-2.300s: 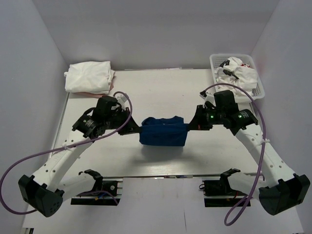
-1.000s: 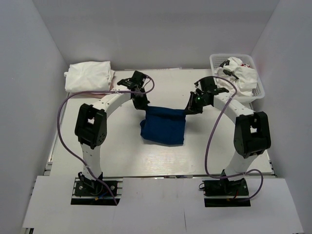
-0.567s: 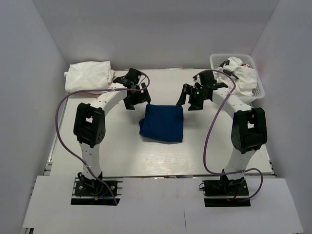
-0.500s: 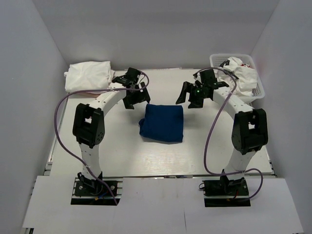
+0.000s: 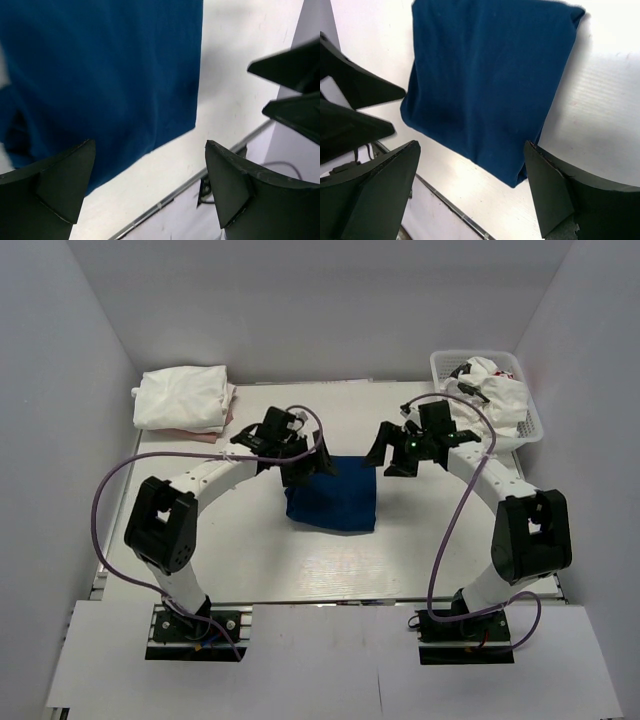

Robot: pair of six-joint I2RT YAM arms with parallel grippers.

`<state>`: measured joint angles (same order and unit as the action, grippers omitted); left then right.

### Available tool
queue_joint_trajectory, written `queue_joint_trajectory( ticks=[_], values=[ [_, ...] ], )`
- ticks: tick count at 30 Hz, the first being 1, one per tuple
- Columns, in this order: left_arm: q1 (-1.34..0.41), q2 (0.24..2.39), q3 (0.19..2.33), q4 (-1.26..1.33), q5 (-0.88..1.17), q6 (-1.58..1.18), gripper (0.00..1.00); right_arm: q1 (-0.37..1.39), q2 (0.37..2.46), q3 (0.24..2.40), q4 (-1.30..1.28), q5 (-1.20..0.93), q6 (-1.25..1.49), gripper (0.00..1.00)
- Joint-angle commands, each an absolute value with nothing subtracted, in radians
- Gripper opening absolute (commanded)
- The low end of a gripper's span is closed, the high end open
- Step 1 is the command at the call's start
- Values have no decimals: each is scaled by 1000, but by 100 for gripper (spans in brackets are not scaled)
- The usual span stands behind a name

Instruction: Fold and stack the t-shirts

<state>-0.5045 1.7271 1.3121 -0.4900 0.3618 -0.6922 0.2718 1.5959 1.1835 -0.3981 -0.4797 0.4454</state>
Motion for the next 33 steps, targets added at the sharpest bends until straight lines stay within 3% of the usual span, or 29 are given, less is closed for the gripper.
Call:
queue_joint_trajectory(
  ticks=[1, 16, 19, 26, 33],
  values=[
    [-534, 1715, 1250, -361, 465, -729, 100, 284, 1588, 1144, -322, -538, 465, 90],
    [-526, 1724, 801, -290, 387, -747, 100, 334, 1655, 1037, -229, -623, 508, 90],
    [-526, 1715, 811, -279, 396, -758, 100, 341, 1651, 1049, -239, -621, 489, 90],
    [-545, 1580, 1084, -468, 230, -687, 100, 373, 1553, 1098, -290, -621, 465, 90],
    [-525, 1497, 1080, -359, 175, -735, 100, 406, 1465, 959, -160, -696, 528, 90]
  ],
)
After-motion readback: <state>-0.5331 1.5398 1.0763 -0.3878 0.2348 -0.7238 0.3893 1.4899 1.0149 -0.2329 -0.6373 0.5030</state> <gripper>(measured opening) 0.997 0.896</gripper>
